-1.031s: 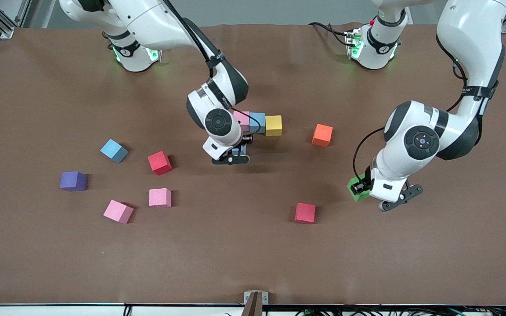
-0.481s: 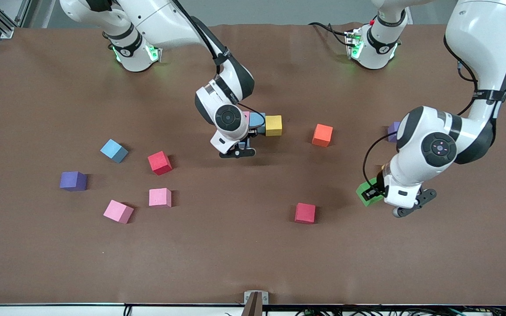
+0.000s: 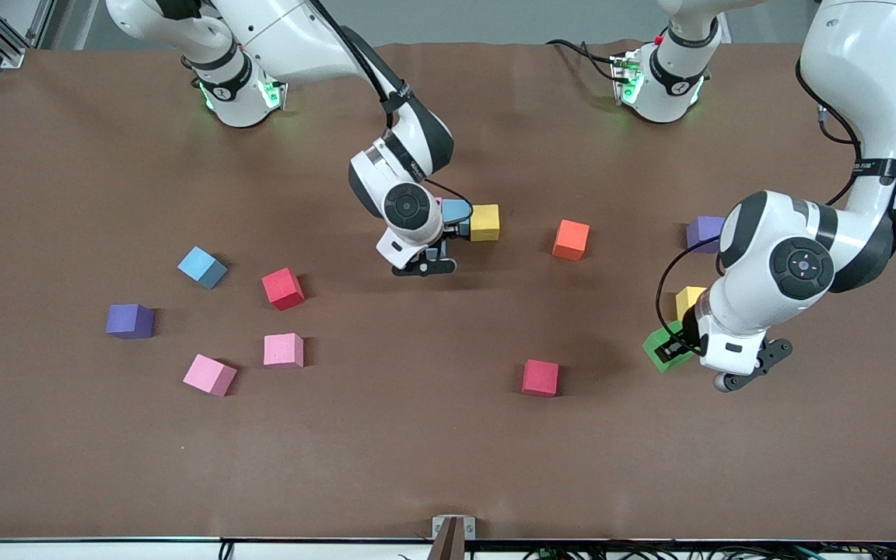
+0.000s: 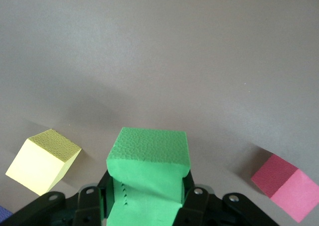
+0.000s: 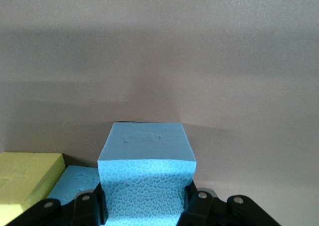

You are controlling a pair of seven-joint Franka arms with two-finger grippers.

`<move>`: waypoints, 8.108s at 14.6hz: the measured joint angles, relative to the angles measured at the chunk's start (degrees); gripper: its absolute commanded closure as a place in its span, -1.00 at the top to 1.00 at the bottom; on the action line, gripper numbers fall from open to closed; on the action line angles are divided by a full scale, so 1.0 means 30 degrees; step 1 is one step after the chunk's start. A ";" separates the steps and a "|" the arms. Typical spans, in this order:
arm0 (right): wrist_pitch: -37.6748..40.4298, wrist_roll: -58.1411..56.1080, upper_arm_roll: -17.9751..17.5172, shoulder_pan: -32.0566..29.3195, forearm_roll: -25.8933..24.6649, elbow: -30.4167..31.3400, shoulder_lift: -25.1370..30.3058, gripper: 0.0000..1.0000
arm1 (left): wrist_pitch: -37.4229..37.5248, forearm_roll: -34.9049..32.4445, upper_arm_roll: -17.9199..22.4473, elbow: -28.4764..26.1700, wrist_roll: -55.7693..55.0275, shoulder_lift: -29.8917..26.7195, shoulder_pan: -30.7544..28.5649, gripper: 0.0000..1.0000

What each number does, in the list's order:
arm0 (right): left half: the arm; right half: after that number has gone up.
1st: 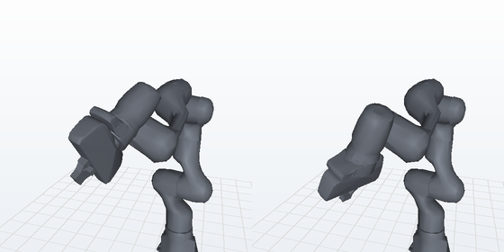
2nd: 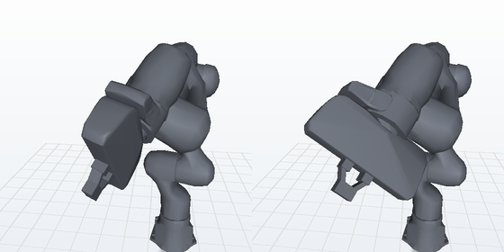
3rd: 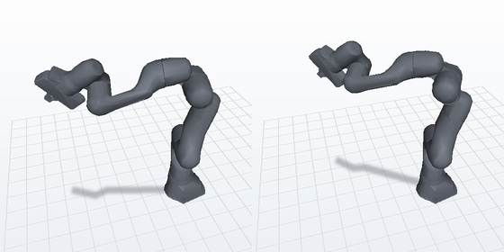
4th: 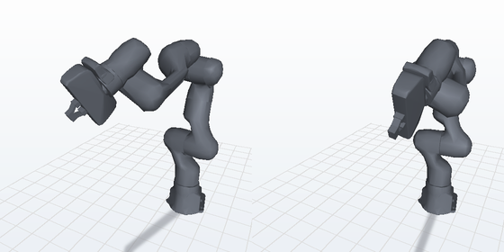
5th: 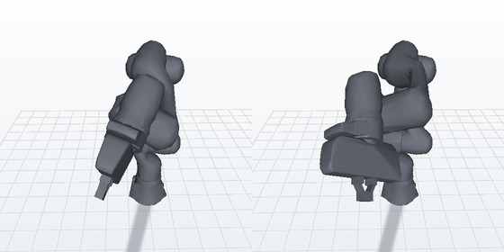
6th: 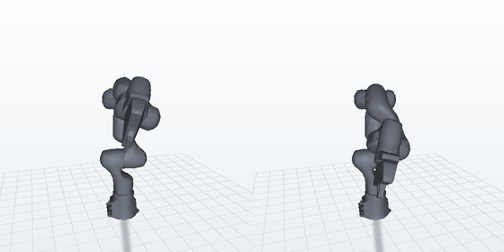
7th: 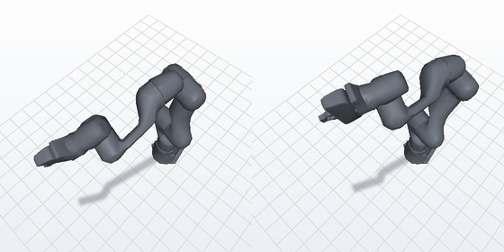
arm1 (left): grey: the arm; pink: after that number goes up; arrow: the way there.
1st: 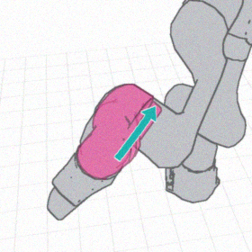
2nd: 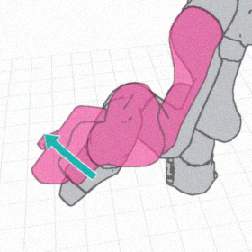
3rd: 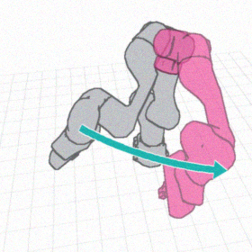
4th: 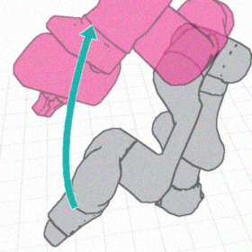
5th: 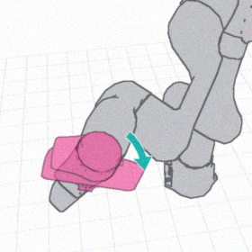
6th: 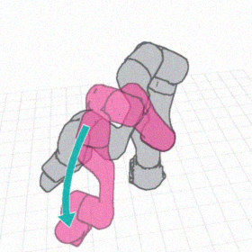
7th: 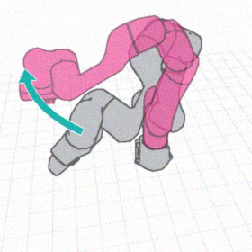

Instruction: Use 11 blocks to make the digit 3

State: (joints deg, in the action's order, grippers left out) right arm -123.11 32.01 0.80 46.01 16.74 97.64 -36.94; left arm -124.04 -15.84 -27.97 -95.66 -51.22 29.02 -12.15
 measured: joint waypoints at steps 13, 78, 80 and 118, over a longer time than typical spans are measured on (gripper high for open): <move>-0.0004 0.0037 0.0016 0.0009 -0.0567 0.0003 0.0034 -0.39 | 0.0374 0.0000 -0.0604 0.0528 0.0000 -0.0014 0.0202 -0.43; -0.3308 -0.7496 0.3420 -0.7650 -0.2716 -0.1608 -0.0148 1.00 | 0.0423 0.0000 -0.1134 0.0872 0.0000 -0.0017 0.0122 -0.42; -0.3100 -0.8743 0.3430 -0.7671 -0.2716 -0.1555 -0.0167 1.00 | 0.0425 0.0000 -0.1156 0.0873 -0.0001 -0.0018 0.0122 -0.42; -0.1088 -0.4541 0.3091 -0.3305 -0.2202 -0.2114 -0.0155 -0.43 | 0.1045 0.2838 -0.1906 0.0643 -0.6006 0.0063 0.0557 -0.43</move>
State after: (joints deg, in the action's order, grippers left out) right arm -126.38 18.39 10.08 36.09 10.14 91.30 -37.40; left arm -120.91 -7.33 -33.69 -93.73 -69.24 29.20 -10.48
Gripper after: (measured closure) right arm 0.471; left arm 0.467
